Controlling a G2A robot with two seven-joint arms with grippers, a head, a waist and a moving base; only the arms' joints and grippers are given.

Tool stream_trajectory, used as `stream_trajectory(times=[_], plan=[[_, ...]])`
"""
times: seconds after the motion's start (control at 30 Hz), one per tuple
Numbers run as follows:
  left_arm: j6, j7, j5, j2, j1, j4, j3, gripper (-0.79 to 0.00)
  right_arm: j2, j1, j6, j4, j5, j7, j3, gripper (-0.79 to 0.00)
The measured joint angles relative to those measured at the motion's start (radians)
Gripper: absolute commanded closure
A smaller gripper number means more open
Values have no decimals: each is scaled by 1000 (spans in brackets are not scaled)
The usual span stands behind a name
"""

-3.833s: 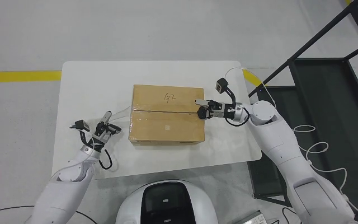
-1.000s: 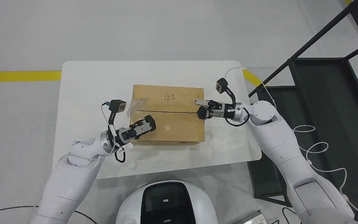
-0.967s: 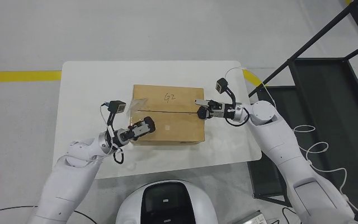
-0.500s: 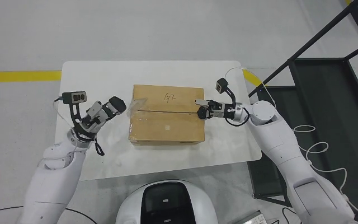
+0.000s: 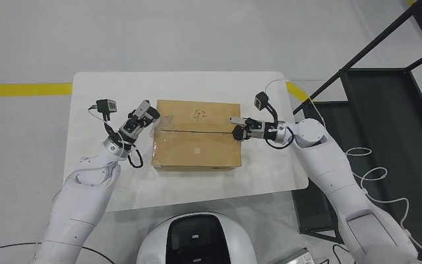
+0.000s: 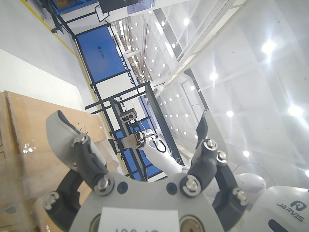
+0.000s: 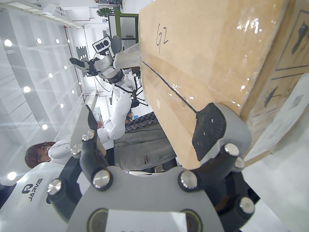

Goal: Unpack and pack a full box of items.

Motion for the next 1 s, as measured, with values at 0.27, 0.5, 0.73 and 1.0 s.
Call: stream_trajectory(times=[0.27, 0.5, 0.73, 1.0], plan=[[-33, -4, 17, 8, 64, -41, -52, -785, 37, -119, -66, -100, 92, 94, 136, -785], [-3, -27, 51, 7, 74, -66, -49, -785, 61, -213, -99, -136, 153, 93, 259, -785], [32, -35, 88, -2, 59, -69, -17, -785, 73, -285, -79, -194, 161, 52, 320, -785], [69, -2, 162, -18, 18, -28, 34, -785, 72, -308, -66, -218, 153, 32, 314, -785]])
